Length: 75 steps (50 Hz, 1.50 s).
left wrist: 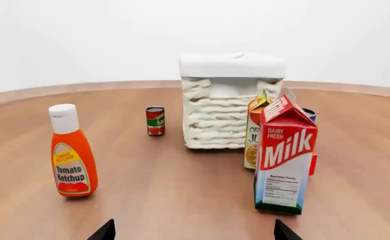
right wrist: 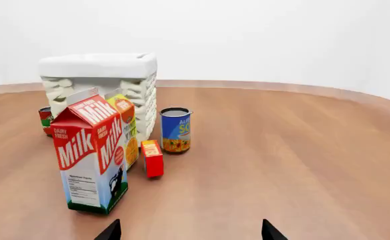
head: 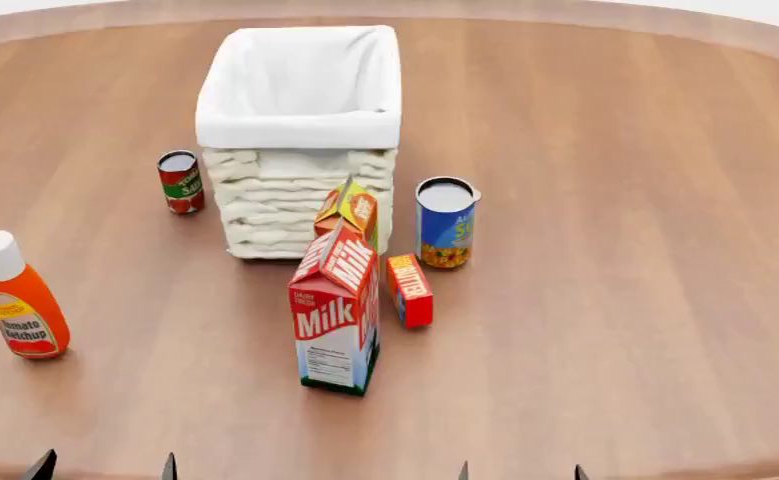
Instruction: Pick up the butter and put it in the basket.
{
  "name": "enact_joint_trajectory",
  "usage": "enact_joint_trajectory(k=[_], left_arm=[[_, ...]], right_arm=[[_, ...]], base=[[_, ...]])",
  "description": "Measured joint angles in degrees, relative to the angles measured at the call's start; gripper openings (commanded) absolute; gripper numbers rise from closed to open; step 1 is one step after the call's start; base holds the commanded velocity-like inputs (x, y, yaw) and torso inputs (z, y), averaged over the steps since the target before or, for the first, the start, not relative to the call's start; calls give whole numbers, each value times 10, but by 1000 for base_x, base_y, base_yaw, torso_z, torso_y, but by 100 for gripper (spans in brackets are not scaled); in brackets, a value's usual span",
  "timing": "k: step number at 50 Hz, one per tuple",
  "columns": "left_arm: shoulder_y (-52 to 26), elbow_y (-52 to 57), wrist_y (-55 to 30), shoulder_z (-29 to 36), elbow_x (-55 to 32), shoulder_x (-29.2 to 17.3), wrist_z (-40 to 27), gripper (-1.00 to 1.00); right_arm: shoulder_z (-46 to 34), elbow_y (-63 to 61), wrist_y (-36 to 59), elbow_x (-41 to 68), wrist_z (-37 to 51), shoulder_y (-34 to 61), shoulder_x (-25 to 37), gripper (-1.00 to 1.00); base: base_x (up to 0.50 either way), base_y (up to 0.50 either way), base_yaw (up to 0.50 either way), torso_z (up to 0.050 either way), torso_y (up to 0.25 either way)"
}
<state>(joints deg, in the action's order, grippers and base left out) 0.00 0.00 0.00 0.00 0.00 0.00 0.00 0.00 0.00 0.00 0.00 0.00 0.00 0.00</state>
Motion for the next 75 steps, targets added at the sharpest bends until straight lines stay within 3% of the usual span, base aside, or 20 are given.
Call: enact_joint_trajectory(k=[22, 39, 75], left_arm=[[-19, -26, -11, 40, -31, -33, -10, 100], [-36, -66, 14, 61, -19, -53, -45, 100], [-42, -79, 26, 90, -19, -76, -92, 100]], right_arm=[[-20, 44, -25, 12, 38, 17, 19, 100], [-51, 118, -77, 8, 87, 49, 35, 100], [-108, 97, -47, -10, 138, 55, 61, 100]], base=[[0, 0, 0, 0, 0], [0, 0, 499, 0, 0], [0, 0, 500, 0, 0]])
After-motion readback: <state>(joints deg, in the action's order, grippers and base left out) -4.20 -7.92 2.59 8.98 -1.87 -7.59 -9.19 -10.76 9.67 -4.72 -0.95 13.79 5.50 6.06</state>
